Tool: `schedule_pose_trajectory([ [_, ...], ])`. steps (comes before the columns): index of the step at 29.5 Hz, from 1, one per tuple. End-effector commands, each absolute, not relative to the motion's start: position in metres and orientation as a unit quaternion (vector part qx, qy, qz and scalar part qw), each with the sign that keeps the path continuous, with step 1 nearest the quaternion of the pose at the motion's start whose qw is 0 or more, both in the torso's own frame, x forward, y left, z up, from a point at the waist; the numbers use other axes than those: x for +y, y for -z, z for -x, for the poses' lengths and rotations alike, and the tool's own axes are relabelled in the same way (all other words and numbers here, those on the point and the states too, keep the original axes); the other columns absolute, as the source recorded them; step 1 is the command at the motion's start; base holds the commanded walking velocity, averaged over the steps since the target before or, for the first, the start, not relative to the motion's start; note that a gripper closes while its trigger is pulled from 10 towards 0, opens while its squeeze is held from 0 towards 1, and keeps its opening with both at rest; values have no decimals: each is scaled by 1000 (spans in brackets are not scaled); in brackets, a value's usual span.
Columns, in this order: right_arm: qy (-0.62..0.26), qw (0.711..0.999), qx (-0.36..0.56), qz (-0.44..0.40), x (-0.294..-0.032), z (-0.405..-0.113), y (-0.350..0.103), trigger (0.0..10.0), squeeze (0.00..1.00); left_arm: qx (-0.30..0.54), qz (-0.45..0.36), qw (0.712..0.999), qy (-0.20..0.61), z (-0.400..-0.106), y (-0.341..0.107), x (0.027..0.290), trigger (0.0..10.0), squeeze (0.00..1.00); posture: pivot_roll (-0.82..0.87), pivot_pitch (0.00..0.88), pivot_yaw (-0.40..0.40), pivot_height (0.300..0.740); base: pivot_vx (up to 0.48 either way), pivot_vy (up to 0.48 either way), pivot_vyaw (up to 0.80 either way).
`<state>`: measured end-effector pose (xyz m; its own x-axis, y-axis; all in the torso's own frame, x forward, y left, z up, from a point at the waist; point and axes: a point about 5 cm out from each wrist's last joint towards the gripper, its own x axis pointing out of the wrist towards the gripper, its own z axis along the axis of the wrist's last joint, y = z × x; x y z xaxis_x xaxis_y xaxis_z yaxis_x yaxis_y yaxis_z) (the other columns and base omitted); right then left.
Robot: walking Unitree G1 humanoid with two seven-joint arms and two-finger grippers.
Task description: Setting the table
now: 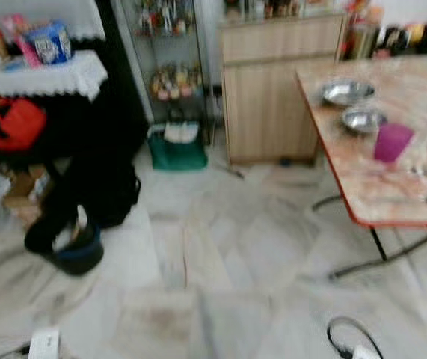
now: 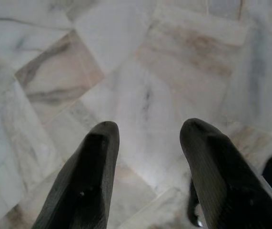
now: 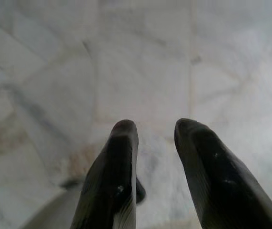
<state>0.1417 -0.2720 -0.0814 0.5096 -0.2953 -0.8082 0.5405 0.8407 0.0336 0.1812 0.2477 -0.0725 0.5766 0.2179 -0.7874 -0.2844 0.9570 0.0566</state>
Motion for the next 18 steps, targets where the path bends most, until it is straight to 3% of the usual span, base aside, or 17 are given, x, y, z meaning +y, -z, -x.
schedule_pose_trajectory([
  [1,234,858,434,-143,-266,-144,83,10000,0,440,30,885,-151,-178,71,257,10000,0,-2,35,80,740,371,0,0],
  [4,231,859,435,-140,-266,-144,83,10000,0,439,31,885,-152,-179,71,257,10000,0,-3,37,81,740,372,0,0],
  [10,228,859,437,-138,-265,-145,83,10000,0,439,32,885,-153,-179,71,257,10000,0,0,37,81,740,371,0,552],
  [18,233,856,436,-151,-263,-145,83,10000,0,439,32,884,-156,-179,70,258,10000,0,9,38,77,740,372,0,0],
])
